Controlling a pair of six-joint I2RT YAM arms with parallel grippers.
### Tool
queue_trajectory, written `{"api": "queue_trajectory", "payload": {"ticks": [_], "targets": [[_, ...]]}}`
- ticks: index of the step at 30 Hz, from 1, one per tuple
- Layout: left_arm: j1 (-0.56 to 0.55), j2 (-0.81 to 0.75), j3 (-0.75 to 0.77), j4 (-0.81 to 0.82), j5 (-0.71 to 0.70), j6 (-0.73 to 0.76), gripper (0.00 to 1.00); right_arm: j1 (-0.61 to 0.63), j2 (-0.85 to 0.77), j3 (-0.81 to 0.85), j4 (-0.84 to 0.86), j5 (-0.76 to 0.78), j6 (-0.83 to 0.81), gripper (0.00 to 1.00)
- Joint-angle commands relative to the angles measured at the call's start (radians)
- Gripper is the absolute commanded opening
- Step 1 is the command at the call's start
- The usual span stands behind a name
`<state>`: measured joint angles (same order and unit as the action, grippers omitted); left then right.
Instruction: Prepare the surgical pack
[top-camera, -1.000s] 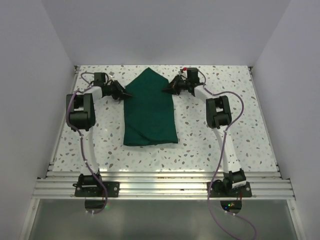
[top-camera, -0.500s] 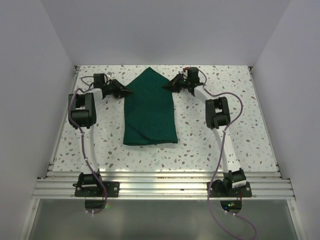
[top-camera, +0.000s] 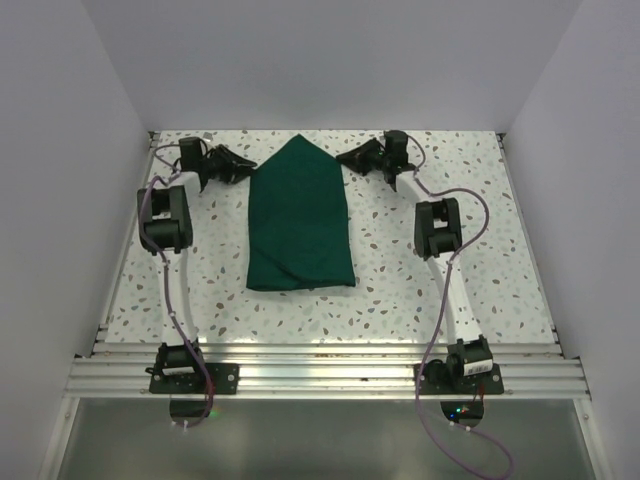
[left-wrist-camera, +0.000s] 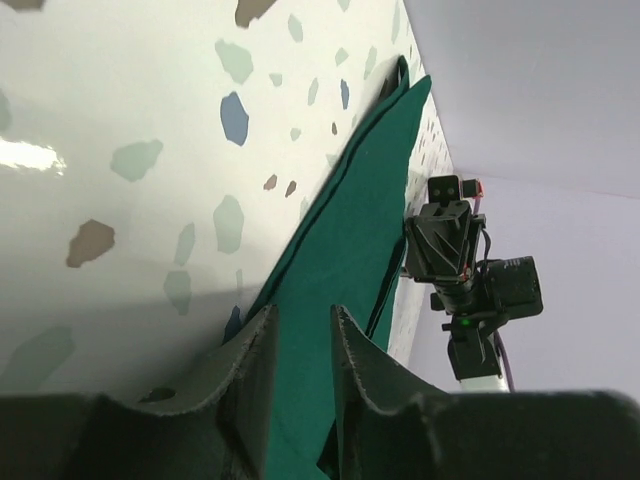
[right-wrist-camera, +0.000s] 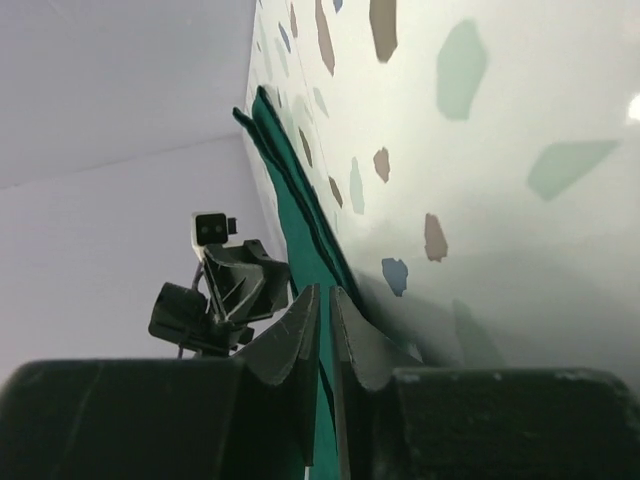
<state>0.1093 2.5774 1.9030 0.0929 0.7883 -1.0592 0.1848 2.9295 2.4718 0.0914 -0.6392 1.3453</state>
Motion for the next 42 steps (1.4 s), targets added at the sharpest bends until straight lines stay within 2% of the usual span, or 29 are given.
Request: {"api": "queue_trajectory", "payload": {"ticks": [1, 4, 7, 9, 10, 14, 16, 19, 20, 24, 27, 31, 37, 42], "targets": [[0.032, -0.022, 0.048, -0.015, -0.004, 0.045, 0.33, -0.031, -0.024, -0.004, -0.025, 0.027, -0.037, 0.13], [0.035, -0.101, 0.042, -0.140, -0.020, 0.161, 0.34, -0.045, -0.084, -0.023, -0.073, -0.007, -0.098, 0.17], [0.032, -0.201, 0.031, -0.353, -0.133, 0.308, 0.33, -0.051, -0.182, -0.080, -0.201, -0.048, -0.213, 0.20], [0.030, -0.303, -0.045, -0.412, -0.159, 0.367, 0.33, -0.050, -0.234, -0.131, -0.264, -0.071, -0.291, 0.21], [0.032, -0.336, -0.079, -0.421, -0.165, 0.410, 0.33, -0.051, -0.301, -0.152, -0.295, -0.082, -0.372, 0.22], [0.026, -0.479, -0.224, -0.481, -0.149, 0.490, 0.33, -0.050, -0.484, -0.376, -0.378, -0.096, -0.517, 0.26], [0.026, -0.508, -0.258, -0.498, -0.139, 0.527, 0.33, -0.050, -0.529, -0.433, -0.412, -0.108, -0.590, 0.26], [0.024, -0.542, -0.323, -0.487, -0.104, 0.545, 0.33, -0.041, -0.604, -0.565, -0.360, -0.181, -0.579, 0.25], [0.021, -0.539, -0.353, -0.464, -0.065, 0.542, 0.32, -0.035, -0.613, -0.606, -0.313, -0.216, -0.571, 0.25], [-0.005, -0.508, -0.413, -0.389, 0.026, 0.496, 0.28, 0.010, -0.581, -0.619, -0.305, -0.277, -0.565, 0.21], [-0.040, -0.493, -0.435, -0.375, 0.022, 0.495, 0.25, 0.027, -0.558, -0.643, -0.282, -0.300, -0.554, 0.17], [-0.054, -0.485, -0.495, -0.338, -0.023, 0.469, 0.24, 0.027, -0.534, -0.674, -0.251, -0.281, -0.555, 0.16], [-0.048, -0.405, -0.476, -0.320, -0.052, 0.430, 0.20, 0.027, -0.437, -0.591, -0.340, -0.238, -0.595, 0.13], [-0.046, -0.329, -0.456, -0.375, -0.055, 0.426, 0.18, 0.027, -0.418, -0.611, -0.397, -0.215, -0.640, 0.11]]}}
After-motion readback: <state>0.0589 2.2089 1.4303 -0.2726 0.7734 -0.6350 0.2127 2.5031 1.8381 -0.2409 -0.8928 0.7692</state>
